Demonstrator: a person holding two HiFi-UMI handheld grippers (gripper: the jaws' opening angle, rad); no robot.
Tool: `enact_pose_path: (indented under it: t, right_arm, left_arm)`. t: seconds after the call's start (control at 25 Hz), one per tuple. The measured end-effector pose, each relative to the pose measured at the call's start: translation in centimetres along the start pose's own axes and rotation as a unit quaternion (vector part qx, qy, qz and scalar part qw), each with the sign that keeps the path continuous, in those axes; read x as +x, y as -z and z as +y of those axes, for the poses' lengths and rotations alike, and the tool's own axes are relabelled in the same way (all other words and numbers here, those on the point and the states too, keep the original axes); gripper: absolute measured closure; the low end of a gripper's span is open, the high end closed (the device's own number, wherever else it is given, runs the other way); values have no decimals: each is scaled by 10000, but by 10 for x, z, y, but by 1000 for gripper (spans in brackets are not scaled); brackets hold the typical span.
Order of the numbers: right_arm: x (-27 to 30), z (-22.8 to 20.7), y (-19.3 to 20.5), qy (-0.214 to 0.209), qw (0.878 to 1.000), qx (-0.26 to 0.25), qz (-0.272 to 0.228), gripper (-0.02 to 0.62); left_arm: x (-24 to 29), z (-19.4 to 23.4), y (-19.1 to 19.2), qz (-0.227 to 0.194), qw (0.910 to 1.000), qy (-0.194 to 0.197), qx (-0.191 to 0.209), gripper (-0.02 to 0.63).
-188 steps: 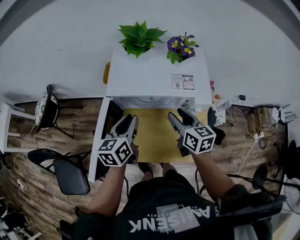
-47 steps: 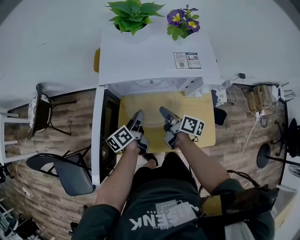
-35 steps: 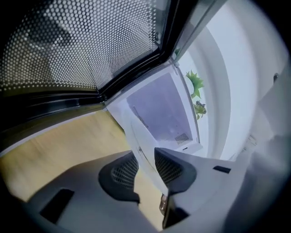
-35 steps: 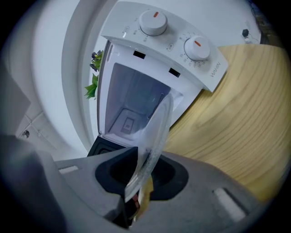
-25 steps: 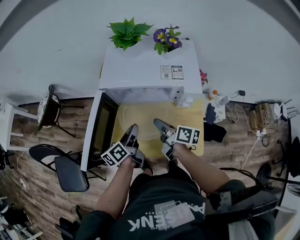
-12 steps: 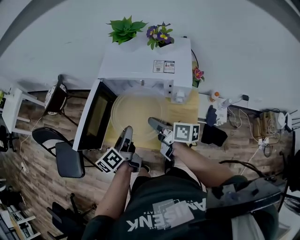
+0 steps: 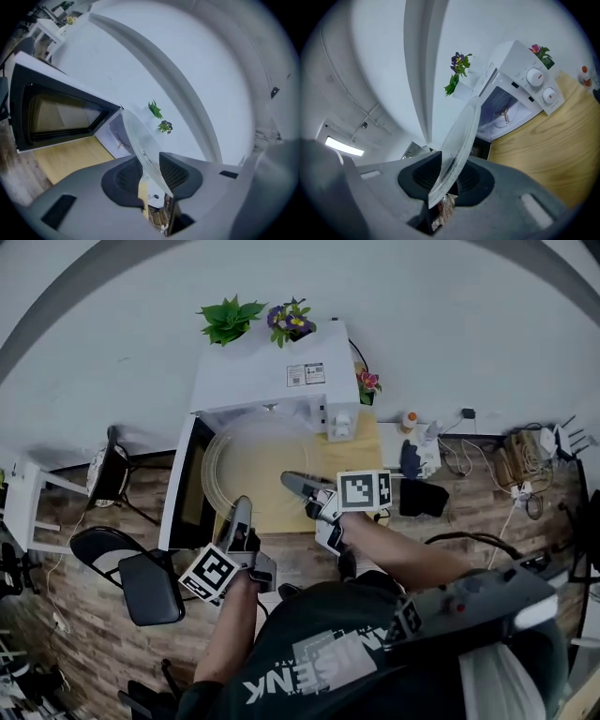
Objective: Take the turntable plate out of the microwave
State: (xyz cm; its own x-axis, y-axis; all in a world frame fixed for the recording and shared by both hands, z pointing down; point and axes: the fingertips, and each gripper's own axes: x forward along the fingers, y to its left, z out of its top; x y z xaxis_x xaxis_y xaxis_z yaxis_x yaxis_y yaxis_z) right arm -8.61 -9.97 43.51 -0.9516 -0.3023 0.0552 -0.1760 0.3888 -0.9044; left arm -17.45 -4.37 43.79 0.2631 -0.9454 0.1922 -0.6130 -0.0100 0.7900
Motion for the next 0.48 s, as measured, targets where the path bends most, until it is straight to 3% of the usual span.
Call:
enact_pose_path:
  t: [0.12,0.28,0.48]
  right_arm:
    - [4,19,1,-36,9998,37,-186,515]
    - [5,37,5,-29,9996,76,-282,515]
    - [7,53,2,-57,9992,-31,-394,515]
  left_arm:
    - [-10,-10,-15,53,9999,158,37,494]
    - [-24,-17,-30,174,9986,146,468,494]
    - [-29,-27,-41,171,9982,364,445,494]
